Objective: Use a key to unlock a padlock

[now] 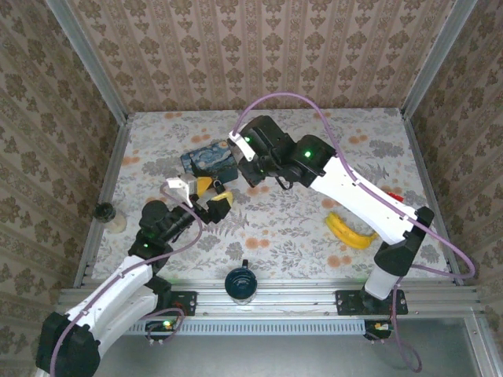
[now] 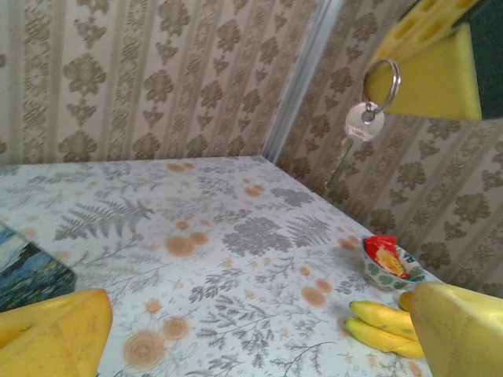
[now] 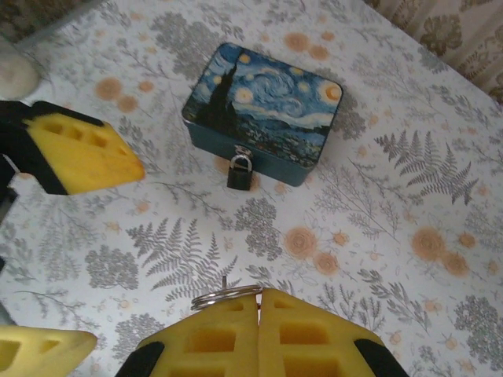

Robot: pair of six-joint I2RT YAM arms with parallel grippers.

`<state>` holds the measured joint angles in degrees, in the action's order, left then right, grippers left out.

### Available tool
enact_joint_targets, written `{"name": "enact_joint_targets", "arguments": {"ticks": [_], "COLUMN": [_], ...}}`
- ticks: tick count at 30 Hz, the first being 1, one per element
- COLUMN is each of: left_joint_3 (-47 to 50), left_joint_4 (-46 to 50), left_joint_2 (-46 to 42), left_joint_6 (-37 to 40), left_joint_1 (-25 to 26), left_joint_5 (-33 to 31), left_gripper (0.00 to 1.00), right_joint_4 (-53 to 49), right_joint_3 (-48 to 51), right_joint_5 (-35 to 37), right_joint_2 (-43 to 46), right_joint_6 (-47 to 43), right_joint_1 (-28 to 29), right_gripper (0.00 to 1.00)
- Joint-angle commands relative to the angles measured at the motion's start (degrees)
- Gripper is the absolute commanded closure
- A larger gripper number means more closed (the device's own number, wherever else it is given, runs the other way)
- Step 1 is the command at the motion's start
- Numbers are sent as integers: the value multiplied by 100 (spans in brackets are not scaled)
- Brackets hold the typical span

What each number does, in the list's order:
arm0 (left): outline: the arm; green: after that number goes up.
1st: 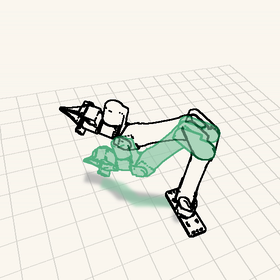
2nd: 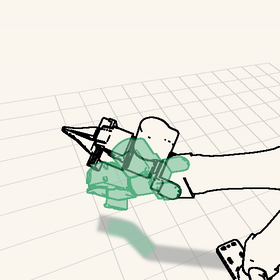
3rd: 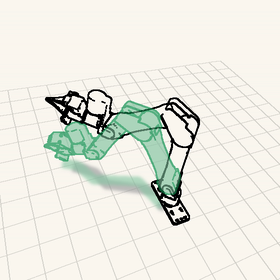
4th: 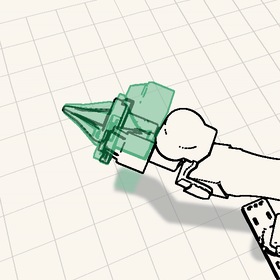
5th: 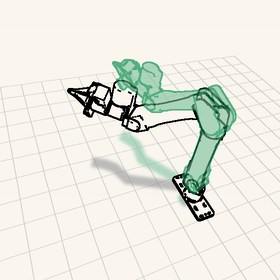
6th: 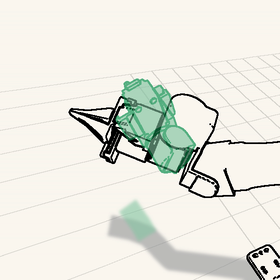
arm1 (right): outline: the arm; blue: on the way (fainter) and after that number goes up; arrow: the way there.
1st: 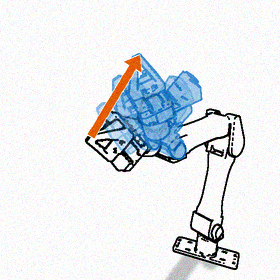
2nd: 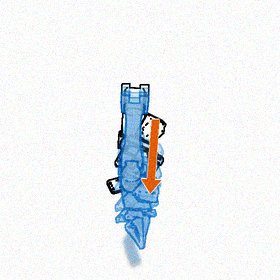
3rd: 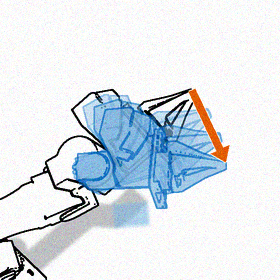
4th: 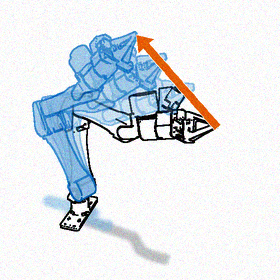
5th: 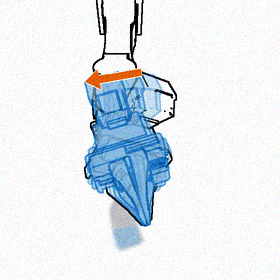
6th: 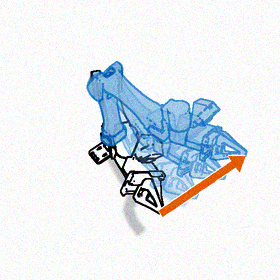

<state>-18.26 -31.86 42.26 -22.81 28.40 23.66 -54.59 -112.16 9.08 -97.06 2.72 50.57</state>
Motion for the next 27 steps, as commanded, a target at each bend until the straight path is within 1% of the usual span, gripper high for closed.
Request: {"name": "enact_joint_targets", "arguments": {"ticks": [1, 6, 9, 11, 13, 15, 16, 17, 20, 21, 23, 27], "left_joint_3": [-43, -64, -131, -194, -238, -244, -227, -222, -298, -333, -392, -549], "left_joint_4": [-479, -779, -857, -917, -979, -972, -946, -878, -744, -763, -905, -1095], "left_joint_2": [-53, -26, 33, 112, 184, 188, 149, 90, 26, 48, 142, 442], "left_joint_6": [241, 277, 352, 399, 565, 984, 1321, 1684, 2684, 2905, 3303, 3742], "left_joint_1": [-36, -30, -36, -23, 10, 157, 324, 513, 1156, 1289, 1483, 1751], "left_joint_5": [604, 935, 1138, 1235, 1175, 829, 464, -68, -1699, -2040, -2431, -2659], "left_gripper": [3, 7, 19, 21, 22, 24, 24, 24, 31, 31, 31, 31], "right_joint_4": [-133, -66, -17, -8, -23, -87, -149, -194, -271, -272, -248, -210], "right_joint_3": [-175, -158, -123, -122, -154, -245, -315, -377, -472, -482, -482, -484], "right_joint_5": [-355, -668, -765, -794, -763, -672, -662, -680, -735, -762, -813, -905], "right_joint_2": [259, 453, 525, 525, 496, 428, 379, 331, 251, 232, 205, 145], "right_joint_6": [-189, -272, -266, -206, -59, 196, 361, 532, 975, 1089, 1304, 1513], "right_joint_1": [11, 10, 10, 8, 1, -4, -23, -49, -78, -88, -105, -122], "right_gripper": [100, 100, 100, 100, 100, 100, 100, 100, 100, 100, 100, 100]}}
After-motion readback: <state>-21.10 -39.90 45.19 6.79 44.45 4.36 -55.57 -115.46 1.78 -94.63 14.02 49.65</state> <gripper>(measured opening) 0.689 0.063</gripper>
